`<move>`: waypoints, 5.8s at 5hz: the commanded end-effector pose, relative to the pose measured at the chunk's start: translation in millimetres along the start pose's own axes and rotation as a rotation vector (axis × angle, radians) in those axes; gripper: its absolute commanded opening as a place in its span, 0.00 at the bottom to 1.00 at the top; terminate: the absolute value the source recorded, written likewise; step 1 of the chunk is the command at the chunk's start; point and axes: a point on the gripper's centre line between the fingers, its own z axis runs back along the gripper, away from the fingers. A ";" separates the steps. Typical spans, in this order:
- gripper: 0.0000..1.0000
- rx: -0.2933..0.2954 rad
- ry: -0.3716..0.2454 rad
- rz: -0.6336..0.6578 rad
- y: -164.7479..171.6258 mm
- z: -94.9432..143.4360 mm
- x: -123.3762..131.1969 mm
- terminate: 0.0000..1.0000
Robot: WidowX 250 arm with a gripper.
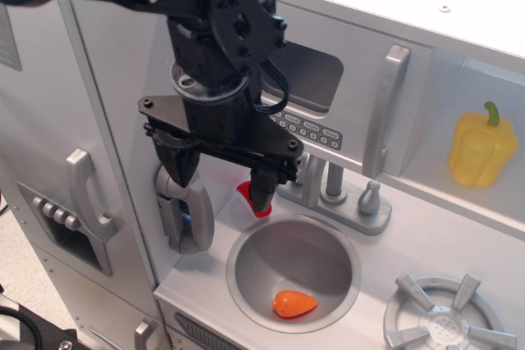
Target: Open microwave
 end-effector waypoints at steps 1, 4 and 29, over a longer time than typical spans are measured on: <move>1.00 0.000 0.000 0.000 0.0 0.0 0.0 0.00; 1.00 -0.172 0.093 -0.053 -87.2 27.9 51.4 0.00; 1.00 -0.163 0.064 -0.257 -34.1 31.1 35.9 0.00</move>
